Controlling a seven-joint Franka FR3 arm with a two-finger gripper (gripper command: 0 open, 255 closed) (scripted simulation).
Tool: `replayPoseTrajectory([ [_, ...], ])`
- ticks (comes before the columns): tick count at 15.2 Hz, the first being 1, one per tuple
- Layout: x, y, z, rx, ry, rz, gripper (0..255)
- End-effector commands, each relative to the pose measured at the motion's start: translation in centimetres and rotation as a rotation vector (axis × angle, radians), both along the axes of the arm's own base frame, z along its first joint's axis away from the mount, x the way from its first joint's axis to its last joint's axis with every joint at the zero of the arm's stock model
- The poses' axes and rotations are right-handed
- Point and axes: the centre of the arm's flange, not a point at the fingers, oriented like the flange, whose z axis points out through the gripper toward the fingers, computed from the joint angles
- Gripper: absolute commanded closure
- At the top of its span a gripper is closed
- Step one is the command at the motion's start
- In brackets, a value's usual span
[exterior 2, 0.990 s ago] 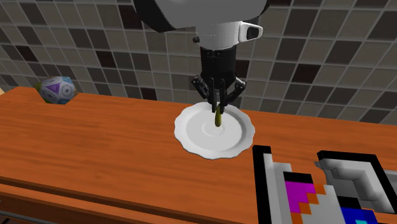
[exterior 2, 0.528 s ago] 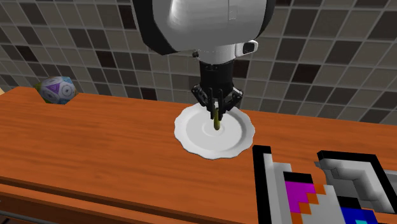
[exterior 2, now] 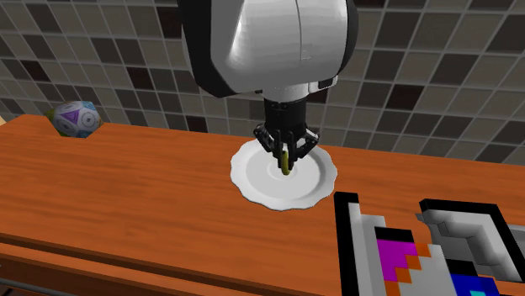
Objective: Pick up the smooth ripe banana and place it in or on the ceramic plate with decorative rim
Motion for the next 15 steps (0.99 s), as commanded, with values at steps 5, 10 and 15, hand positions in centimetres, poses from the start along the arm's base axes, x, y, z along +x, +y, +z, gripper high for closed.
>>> replayPoseTrajectory([
  [5, 0.0, -0.3, -0.4, -0.001, 0.007, -0.001, 0],
  [10, 0.0, -0.2, -0.4, 0.0, 0.007, -0.001, 0],
  [15, 0.0, 0.2, 4.6, 0.0, 0.007, -0.001, 0],
])
